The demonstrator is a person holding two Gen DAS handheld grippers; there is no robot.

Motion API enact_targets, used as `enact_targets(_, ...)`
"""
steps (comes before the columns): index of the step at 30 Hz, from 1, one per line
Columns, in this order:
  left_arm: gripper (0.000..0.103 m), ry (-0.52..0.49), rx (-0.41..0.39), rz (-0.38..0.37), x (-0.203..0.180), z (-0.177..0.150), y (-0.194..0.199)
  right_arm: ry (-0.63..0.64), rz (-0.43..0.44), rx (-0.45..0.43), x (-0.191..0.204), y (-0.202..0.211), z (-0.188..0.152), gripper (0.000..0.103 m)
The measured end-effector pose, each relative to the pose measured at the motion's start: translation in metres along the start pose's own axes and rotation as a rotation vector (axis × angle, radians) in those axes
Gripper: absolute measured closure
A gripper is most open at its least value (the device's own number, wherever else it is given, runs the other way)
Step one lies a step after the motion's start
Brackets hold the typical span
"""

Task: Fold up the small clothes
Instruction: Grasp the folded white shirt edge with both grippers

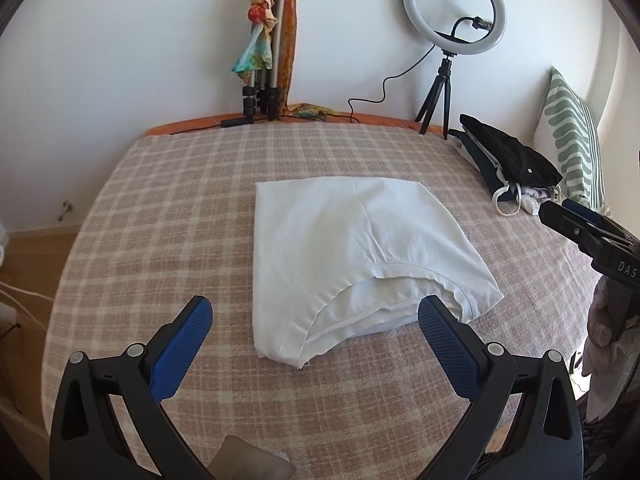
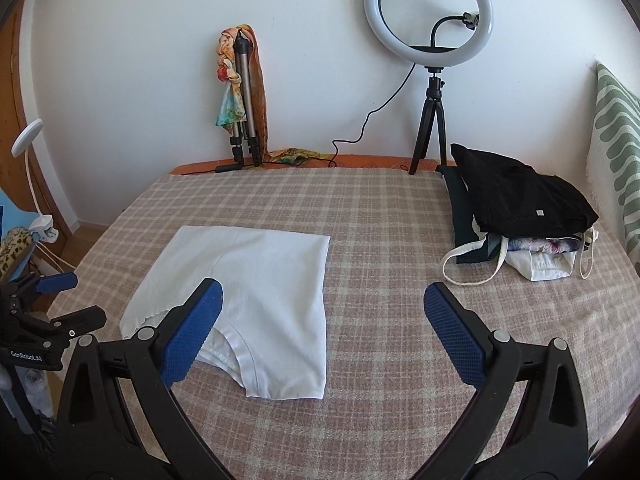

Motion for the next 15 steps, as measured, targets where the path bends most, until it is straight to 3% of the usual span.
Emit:
enact_targets(6, 0.001, 0.215, 0.139, -0.136, 0.029, -0.01, -0.033, -0.158, 0.187, 0.127, -0.009, -0.034, -0.018, 0.001)
enact_targets(12, 0.002, 0.33, 0.169, -0.251, 0.041, 0.0, -0.053, -0.307, 0.299, 0.221, -0.025, -0.068, -0.024, 0.001)
enact_targets(15, 0.004, 0.397, 0.199, -0.3, 0.045, 0.001, -0.067, -0.398, 0.332, 0.275, -0.035, -0.088, -0.031, 0.009)
Point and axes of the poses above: each gripper's, at about its wrist camera, not at the fingertips, and y roughly against the way its jaws point, x to its left, z to its top, the point moved 9 cm from there along -y, roughly the way its jaws point, and after that the axes turned 1 degree about -x, right-handed, at the moved point
